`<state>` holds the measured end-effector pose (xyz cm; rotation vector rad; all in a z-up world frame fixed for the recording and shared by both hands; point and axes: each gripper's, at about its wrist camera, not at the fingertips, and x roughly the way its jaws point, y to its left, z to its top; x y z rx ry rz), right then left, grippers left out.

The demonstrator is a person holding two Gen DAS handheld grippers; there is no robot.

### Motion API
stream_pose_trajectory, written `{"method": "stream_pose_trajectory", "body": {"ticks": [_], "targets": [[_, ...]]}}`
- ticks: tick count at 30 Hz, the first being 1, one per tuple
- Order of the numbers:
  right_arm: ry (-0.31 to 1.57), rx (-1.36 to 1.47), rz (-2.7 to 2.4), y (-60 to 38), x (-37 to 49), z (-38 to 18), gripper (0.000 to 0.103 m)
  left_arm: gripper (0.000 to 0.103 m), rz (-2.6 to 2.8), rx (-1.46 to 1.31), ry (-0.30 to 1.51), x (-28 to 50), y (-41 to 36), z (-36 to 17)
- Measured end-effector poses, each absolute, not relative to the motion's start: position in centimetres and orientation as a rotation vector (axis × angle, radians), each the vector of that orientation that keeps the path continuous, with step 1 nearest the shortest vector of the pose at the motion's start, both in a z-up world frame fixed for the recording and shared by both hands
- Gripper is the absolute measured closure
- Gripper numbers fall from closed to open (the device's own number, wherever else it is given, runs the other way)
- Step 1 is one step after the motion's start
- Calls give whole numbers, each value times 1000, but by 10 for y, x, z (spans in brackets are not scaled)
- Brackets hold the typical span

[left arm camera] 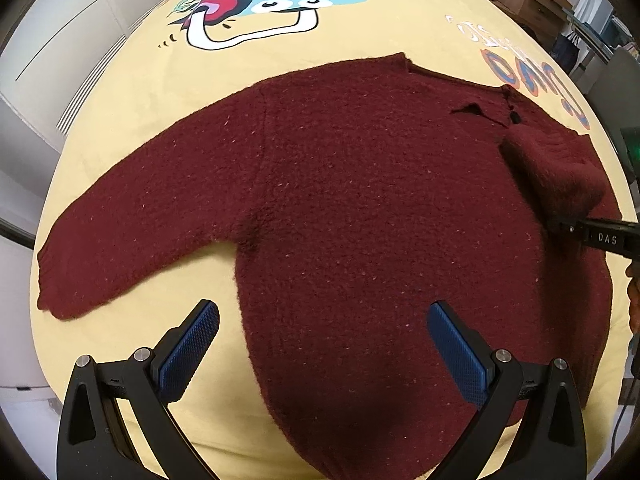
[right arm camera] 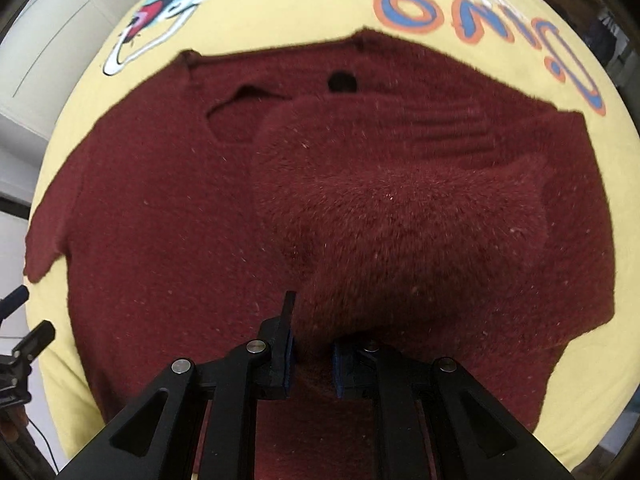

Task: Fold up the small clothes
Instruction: 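Lift the held sleeve with the right gripper, lay it across the body, open, then move the left gripper toward the other sleeve's ribbed cuff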

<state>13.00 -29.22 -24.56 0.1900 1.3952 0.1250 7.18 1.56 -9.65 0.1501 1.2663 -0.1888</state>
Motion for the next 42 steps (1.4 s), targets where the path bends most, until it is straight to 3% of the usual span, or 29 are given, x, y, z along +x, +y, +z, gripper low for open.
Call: {"method": "stream_pose_trajectory", "body": {"ticks": [5,9,11,12,13,25,42], "targets": [[1402,217,120,-296,130,-254,85,1,-175,139,1271,73,21,-96],[1414,236,125,-298,132,-252,69,1,-178,136,1274,74,20,-96],[1418,220,119,-298,133,-248,47,1,-185,135,1273,74,18,-95],[1412,213,112,-296,131,-243,30,1,-188,138,1273,75,17,-95],[1391,200,102,-296,132,-236,23,1,-192,143,1272,75,15,-94],[1332,297,-18,-361,69,-225,19,1,-283,239,1233,75,-29,-86],[1304,444,-144,-435,4,-235,19,1,-663,521,1159,83,-243,-100]]}}
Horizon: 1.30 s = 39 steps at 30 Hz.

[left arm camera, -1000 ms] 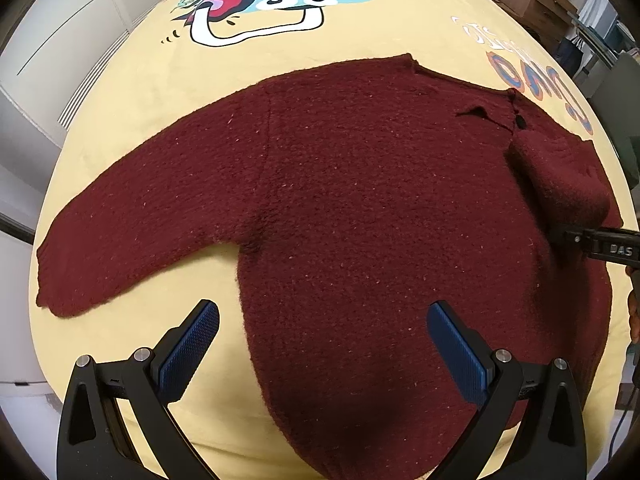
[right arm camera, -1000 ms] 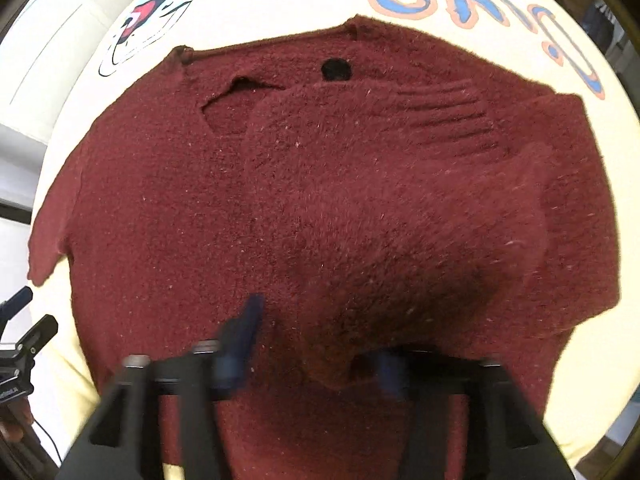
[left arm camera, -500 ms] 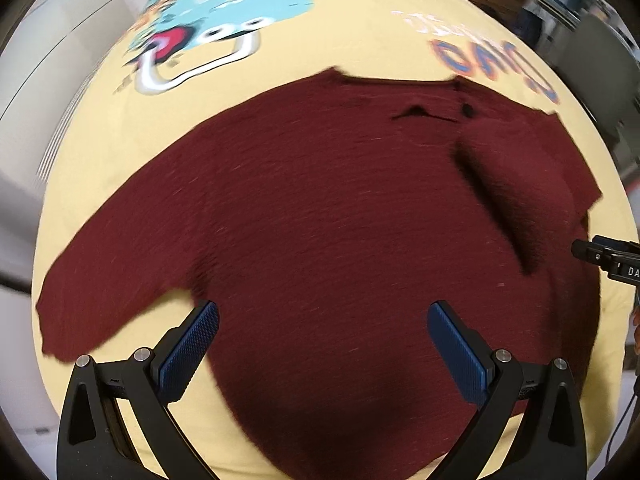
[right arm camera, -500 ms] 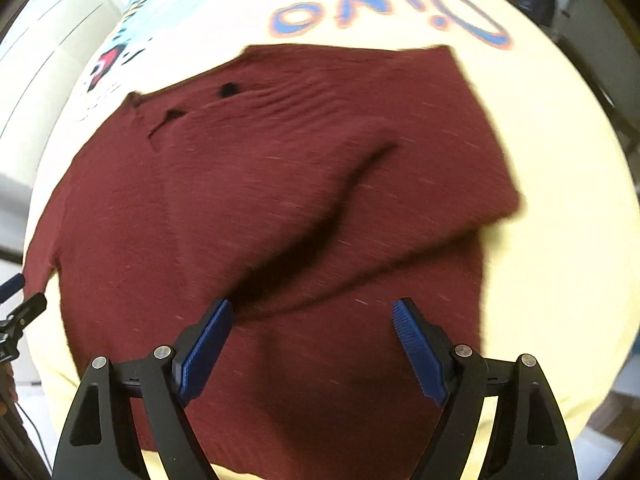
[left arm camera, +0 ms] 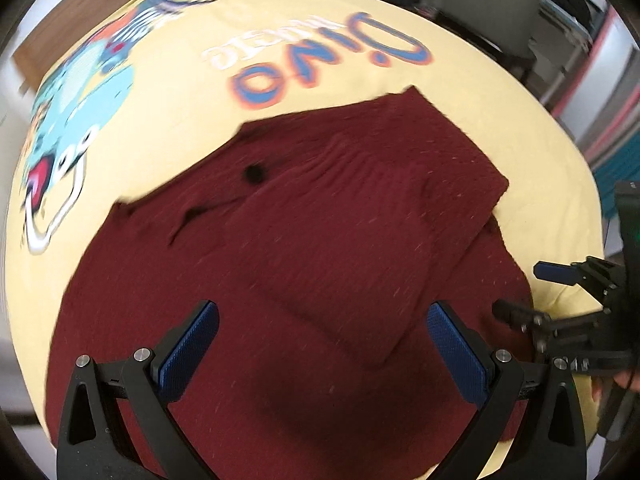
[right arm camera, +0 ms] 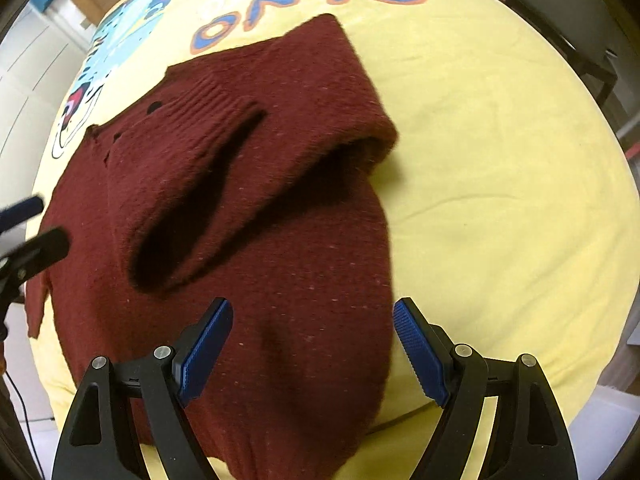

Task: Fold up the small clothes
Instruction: 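Move the left gripper toward the other sleeve's ribbed cuff, then grasp the ribbed cuff with the left gripper and fold it across the body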

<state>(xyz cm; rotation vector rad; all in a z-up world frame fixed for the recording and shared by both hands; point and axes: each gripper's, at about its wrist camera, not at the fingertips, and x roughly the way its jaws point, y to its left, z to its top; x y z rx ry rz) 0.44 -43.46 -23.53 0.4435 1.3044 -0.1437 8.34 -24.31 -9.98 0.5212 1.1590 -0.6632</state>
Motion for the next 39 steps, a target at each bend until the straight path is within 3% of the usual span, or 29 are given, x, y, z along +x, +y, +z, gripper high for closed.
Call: {"method": "stream_pose_trajectory", "body": {"ticks": [9,12,17,18,20,21,29,39], "targets": [[1309,474,-181,-461,-6,-248,19,1,-627,683,1233,104,-293,-165],[1312,492,-190,-468,-12,-251,19,8,-612,702,1268,111,-299,-185],[1319,512,-207,-478,-21,-255,19,51,-593,667,1313,125,-292,-198],[1320,514,-208,-480,-22,-256,19,55,-612,647,1321,128,-288,-197],[1321,516,-206,-480,-24,-256,19,80,-610,637,1304,134,-276,-194],[1321,515,-204,-480,-23,-256,19,85,-591,633,1300,139,-269,-192],[1280,351,-205,-471,17,-247,19,87,-503,373,1268,171,-187,-165],[1306,280,-206,-471,46,-247,19,87,-352,96,1262,186,-98,-180]]}}
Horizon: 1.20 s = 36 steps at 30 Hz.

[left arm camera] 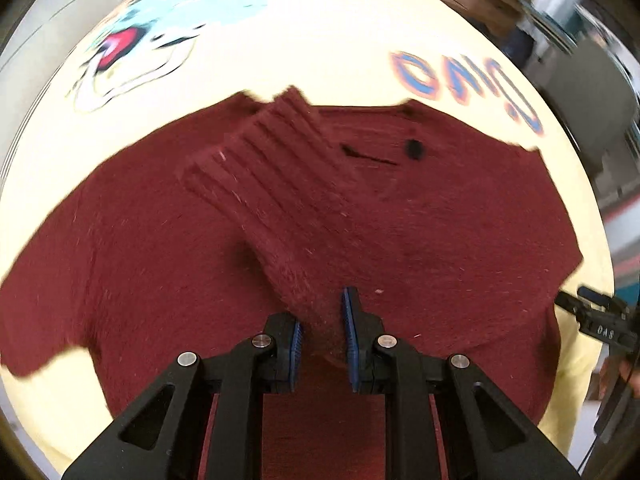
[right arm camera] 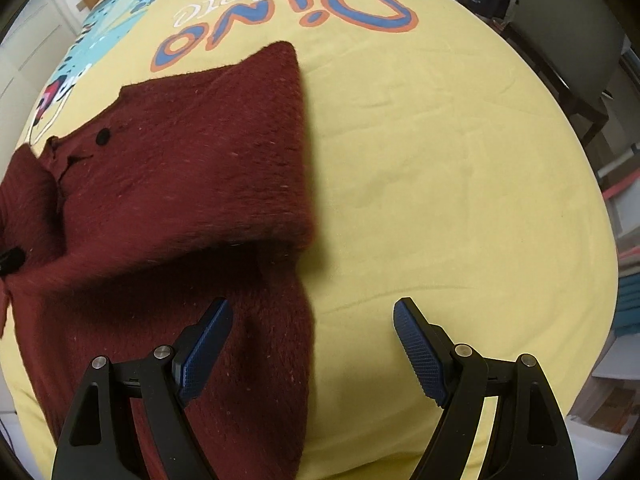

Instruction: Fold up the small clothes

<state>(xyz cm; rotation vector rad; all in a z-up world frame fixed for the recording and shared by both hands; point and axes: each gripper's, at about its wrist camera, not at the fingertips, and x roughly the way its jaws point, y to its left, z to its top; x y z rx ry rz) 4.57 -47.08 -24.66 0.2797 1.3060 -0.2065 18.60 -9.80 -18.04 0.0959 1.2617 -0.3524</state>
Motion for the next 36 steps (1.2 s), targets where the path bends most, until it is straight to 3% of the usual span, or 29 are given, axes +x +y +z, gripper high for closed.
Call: {"method": "stream_pose_trajectory", "body": {"ticks": [10,14,22,25,28,29,36], "targets": [[1353,273,-196,-458,52,-265,19,82,-318,1,1376,174,-98,-224],[1361,280,-195,-457,50,-267,19,65,-299,2,1392,168,-93,-226],[1357,295,-203,-461,53,-268,19,42,-279,35,1404,171,-68,-220],[1354,292,-198,-460,53,-267,19,39,-282,33,1416,171,-53,-215],[1347,293,-189,-460,56,-265,19,14,-248,19,1438,176,-32,-206],[1345,293,-187,-458,57,-265,19,11,-237,12,1431,179,-26,-203],[1338,294,-179,-456,62,-262,19,8,-271,-85,1413,211,-10,-193]]}}
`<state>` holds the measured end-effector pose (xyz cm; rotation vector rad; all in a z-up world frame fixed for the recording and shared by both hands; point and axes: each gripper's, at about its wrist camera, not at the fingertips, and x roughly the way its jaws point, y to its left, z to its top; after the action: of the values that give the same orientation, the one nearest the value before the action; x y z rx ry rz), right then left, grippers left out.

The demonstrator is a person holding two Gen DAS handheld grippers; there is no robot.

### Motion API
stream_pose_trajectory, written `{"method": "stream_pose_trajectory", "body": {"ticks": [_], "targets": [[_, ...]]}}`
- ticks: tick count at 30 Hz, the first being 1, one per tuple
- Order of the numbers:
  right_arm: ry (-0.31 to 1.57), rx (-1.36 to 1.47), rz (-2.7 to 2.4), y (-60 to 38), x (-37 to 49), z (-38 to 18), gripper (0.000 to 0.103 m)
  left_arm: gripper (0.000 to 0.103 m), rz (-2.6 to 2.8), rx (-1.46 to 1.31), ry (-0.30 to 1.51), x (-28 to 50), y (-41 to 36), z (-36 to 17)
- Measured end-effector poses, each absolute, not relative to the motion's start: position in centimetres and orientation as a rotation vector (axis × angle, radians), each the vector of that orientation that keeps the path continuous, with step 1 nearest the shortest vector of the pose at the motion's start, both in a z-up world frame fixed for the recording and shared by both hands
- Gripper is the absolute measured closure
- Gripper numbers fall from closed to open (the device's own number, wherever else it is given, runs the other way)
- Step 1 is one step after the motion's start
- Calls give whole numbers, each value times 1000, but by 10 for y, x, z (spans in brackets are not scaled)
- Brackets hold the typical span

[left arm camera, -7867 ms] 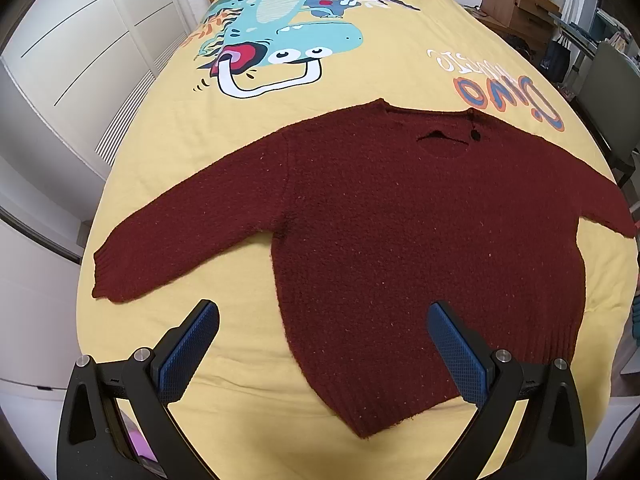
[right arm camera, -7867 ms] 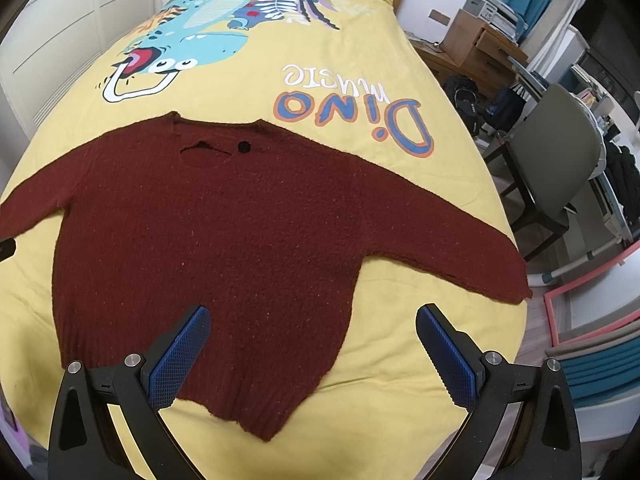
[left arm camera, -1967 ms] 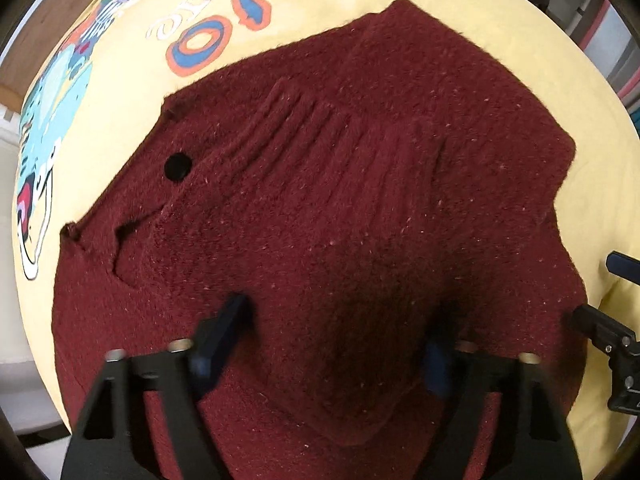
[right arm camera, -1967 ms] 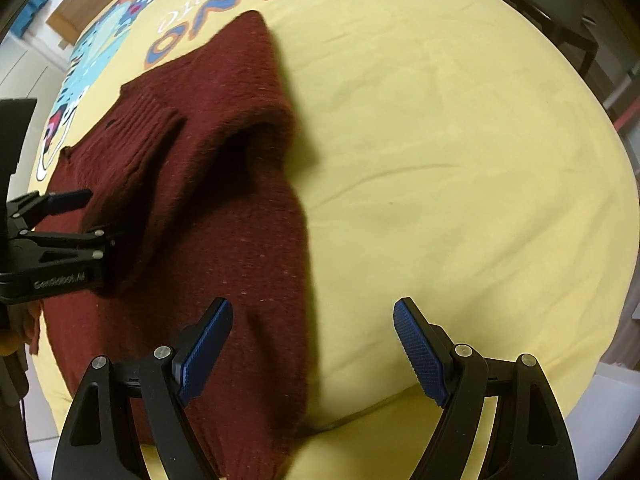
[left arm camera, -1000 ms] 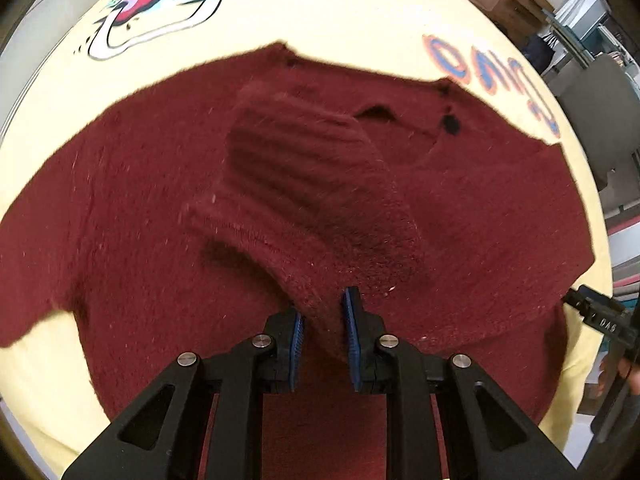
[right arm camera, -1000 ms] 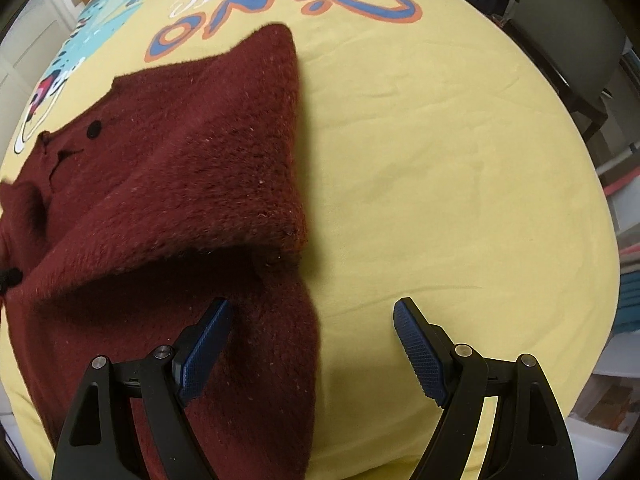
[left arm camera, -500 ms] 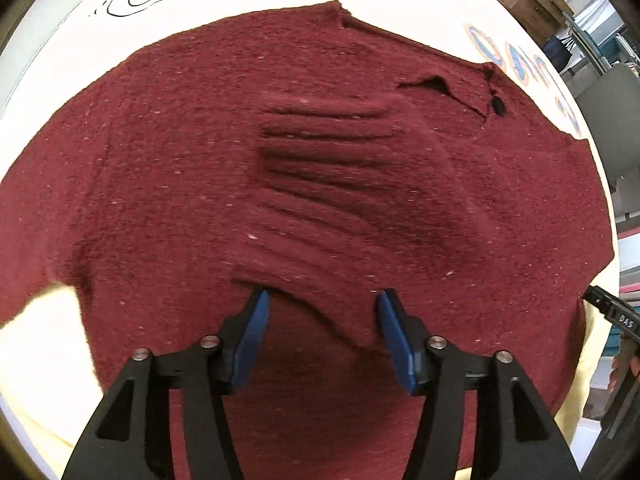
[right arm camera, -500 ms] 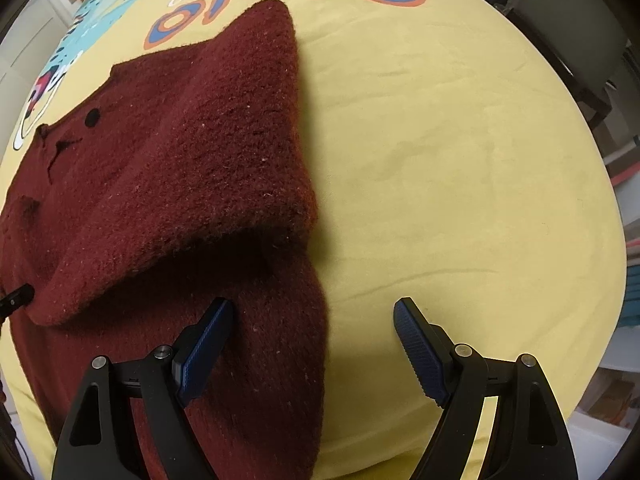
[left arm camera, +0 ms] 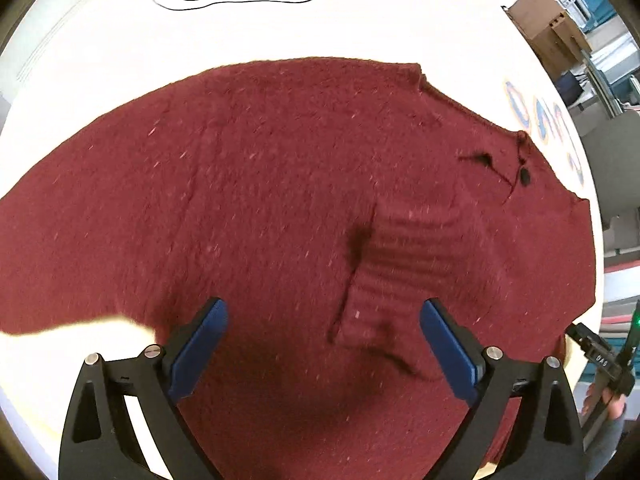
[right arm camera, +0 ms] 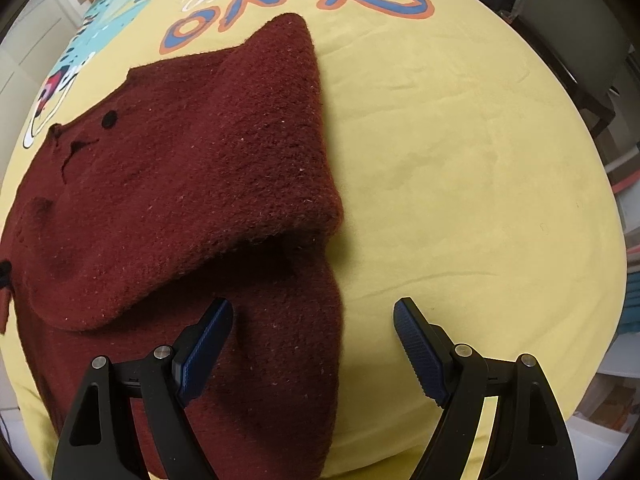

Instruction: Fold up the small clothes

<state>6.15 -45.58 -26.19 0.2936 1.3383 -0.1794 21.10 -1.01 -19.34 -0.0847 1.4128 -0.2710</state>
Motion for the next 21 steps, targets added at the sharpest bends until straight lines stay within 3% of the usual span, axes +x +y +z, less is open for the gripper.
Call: {"method": "stream_pose_trajectory", "body": {"ticks": [7,8,12,14,15,16,21], "targets": [[1353,291,-186,-457,58,-267,19,9,-347,-23,1420,228,-48,-220],[1358,289,-189,-457,58,-268,19,13,-344,-6,1427,228,-53,-225],[1367,282,-191,-465,61,-266,19,37,-318,114,1441,226,-66,-237],[1368,282,-195,-467,62,-267,19,69,-347,86,1442,228,-72,-237],[1370,282,-198,-468,63,-268,19,75,-345,81,1442,230,-76,-237],[1371,283,-199,-470,63,-268,19,88,-350,71,1443,232,-79,-237],[1375,292,-209,-478,64,-271,19,93,-398,78,1420,233,-82,-224]]}}
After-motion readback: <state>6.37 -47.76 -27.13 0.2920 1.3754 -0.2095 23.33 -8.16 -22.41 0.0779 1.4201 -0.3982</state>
